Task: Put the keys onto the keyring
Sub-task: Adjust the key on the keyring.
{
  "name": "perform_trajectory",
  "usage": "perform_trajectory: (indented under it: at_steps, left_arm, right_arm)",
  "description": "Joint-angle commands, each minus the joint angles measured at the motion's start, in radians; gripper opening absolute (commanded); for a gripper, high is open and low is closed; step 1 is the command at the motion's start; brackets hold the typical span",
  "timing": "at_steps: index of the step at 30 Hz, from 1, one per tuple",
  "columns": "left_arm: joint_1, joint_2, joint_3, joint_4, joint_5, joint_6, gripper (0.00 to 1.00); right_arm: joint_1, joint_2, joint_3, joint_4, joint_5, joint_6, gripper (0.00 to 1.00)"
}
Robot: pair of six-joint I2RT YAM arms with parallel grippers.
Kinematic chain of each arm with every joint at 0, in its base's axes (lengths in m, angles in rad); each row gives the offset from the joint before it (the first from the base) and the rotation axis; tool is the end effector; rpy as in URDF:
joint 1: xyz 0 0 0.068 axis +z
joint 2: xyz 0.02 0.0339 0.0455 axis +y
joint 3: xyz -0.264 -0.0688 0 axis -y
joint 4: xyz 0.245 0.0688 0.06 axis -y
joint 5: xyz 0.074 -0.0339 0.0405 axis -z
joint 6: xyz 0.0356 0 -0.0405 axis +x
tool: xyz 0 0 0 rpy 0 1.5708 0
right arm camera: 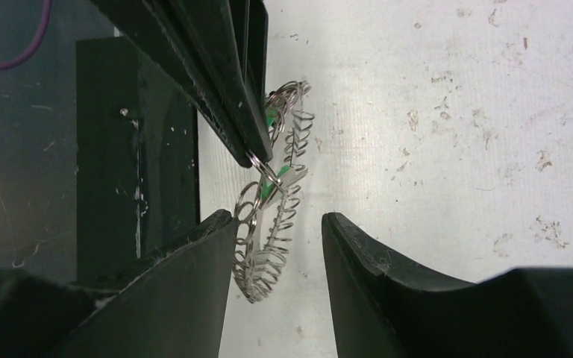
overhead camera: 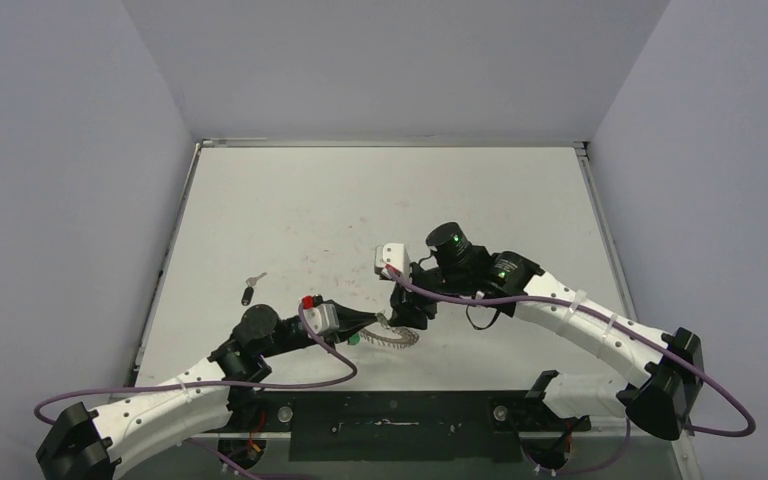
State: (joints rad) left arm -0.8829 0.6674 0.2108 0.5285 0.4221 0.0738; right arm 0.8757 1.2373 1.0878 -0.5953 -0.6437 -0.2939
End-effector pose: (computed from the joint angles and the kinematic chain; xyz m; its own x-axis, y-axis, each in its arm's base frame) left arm 0.0936 -0.1369 0.2304 0.1166 -0.0359 -0.9925 0.9582 0.2669 0.1029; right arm 0.1502 0.2135 0.3163 -0.1557 -0.5485 -0.8215 -0.9842 0.0152 0.1764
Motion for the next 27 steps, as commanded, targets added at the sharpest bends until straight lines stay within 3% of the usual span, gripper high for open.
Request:
perform_trajectory:
  at_steps: [1, 16, 27]
  left_arm:
    - [-0.005, -0.016, 0.009, 0.101, -0.005, -0.019, 0.00]
    - [-0.005, -0.012, 0.009, 0.107, 0.017, -0.018, 0.00]
    - [-0.004, -0.017, 0.010, 0.111, 0.013, -0.016, 0.00]
  right_arm:
    - [-0.021, -0.046, -0.061, 0.106, -0.055, -0.093, 0.46]
    - [-0.040, -0.138, -0.180, 0.309, -0.128, -0.143, 0.42]
    - [-0.040, -0.086, -0.185, 0.339, -0.177, -0.138, 0.30]
